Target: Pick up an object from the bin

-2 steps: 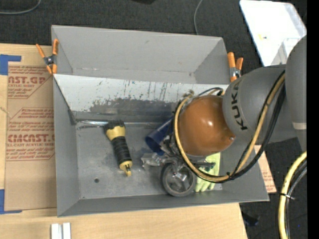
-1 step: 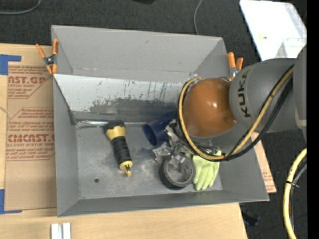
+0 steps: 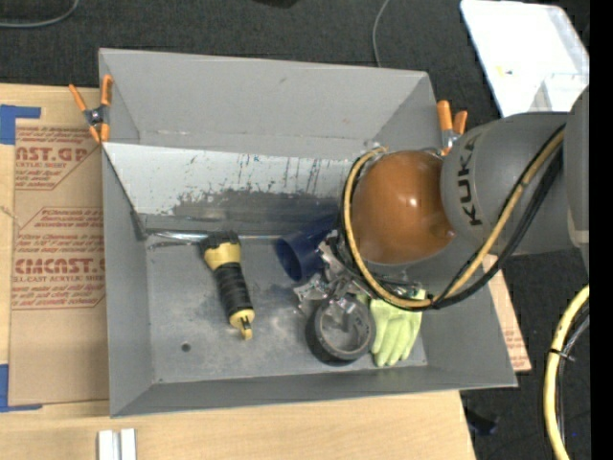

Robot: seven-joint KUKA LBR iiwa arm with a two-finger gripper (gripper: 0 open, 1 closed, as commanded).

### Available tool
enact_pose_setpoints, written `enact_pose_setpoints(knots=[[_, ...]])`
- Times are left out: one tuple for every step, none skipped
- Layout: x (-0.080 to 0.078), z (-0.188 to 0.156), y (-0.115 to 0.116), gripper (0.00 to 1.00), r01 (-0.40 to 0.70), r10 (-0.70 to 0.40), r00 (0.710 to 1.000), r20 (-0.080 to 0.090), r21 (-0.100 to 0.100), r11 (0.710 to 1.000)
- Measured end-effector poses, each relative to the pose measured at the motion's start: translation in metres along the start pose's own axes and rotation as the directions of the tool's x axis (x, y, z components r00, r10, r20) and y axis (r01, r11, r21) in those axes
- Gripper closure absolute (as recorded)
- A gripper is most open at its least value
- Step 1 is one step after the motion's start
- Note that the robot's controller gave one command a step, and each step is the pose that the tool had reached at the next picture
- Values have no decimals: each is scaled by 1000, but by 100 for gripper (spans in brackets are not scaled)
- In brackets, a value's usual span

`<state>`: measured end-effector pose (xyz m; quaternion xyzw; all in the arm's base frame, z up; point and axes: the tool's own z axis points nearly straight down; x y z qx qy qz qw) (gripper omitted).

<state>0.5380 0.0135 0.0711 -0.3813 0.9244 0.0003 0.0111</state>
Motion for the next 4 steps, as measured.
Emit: enact_pose_setpoints(knots=[[2, -28, 3, 100, 0, -1, 1000, -9, -9, 1000], [-1, -65, 1, 100, 0, 0, 1000, -4, -3, 1000], [-1, -105, 1, 100, -1, 1, 1000, -4, -5, 1000], [-3, -126, 1, 100, -1, 1, 1000, -1, -3, 1000]])
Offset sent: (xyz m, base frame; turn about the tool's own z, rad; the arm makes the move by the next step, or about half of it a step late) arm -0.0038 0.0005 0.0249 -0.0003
